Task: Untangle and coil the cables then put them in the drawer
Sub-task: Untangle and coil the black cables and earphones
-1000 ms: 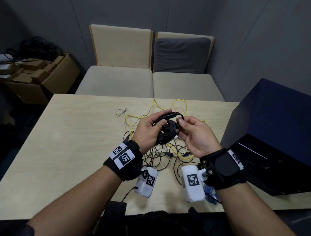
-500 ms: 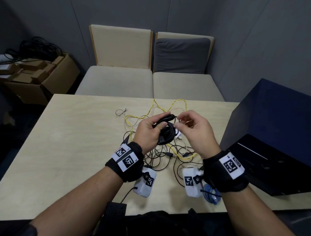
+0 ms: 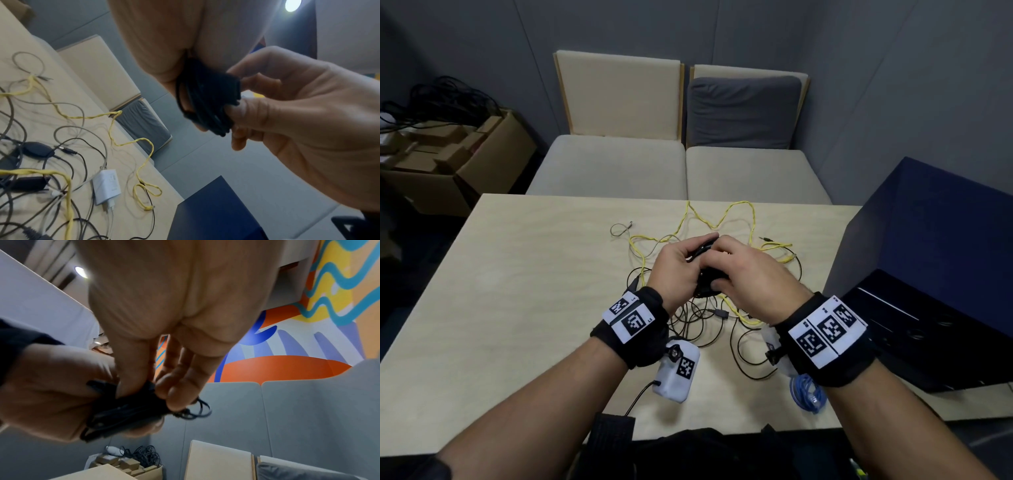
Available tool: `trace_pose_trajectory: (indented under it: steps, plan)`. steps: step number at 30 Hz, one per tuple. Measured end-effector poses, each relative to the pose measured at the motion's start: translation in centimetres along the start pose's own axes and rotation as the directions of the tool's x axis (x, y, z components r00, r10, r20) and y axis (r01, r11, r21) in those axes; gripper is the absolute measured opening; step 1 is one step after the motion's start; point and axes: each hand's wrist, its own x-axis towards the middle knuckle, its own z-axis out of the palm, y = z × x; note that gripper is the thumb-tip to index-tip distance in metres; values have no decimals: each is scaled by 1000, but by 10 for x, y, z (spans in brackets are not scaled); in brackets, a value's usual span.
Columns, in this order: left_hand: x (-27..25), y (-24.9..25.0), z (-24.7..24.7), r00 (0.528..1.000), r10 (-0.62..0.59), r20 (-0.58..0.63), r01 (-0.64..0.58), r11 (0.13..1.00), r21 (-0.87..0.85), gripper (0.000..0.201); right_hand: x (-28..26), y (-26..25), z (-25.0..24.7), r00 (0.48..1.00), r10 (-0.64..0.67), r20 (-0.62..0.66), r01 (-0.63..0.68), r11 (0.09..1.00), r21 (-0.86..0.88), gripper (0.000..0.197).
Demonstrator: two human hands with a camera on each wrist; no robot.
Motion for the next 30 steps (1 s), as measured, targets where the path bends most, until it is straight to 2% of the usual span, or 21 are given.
trace_pose_trajectory:
  steps: [4,10,14,21,24,27,28,30]
  plan:
    - [1,-2,-2,999,-48,3,48,999,21,35,1,-3,2,998,15,64,-13,999,-41,28]
    - [3,-10,4,993,-67,-93,74,994,80,37,4,-18,14,975,220,25,-214,966,-145,27]
    - [5,-10,2,989,-64,-134,75,994,82,37,6,-21,12,980,197,14,-192,966,-174,32]
    - [5,-10,-1,992,-81,-99,89,993,82,42,9,-17,12,991,132,1,-130,978,-161,26]
    - [6,-11,-3,991,-76,-112,85,993,78,38,8,-11,16,997,39,-69,-45,995,-90,26]
    - [10,-10,-9,984,-12,-175,27,996,81,30,2,-4,23,968,-24,-250,41,997,64,19]
    - [11,-10,-10,982,7,-190,7,997,74,29,0,0,25,949,-16,-315,56,991,118,16]
    - [11,-7,-11,978,54,-203,-36,995,92,29,-2,2,27,939,97,-331,8,953,303,11]
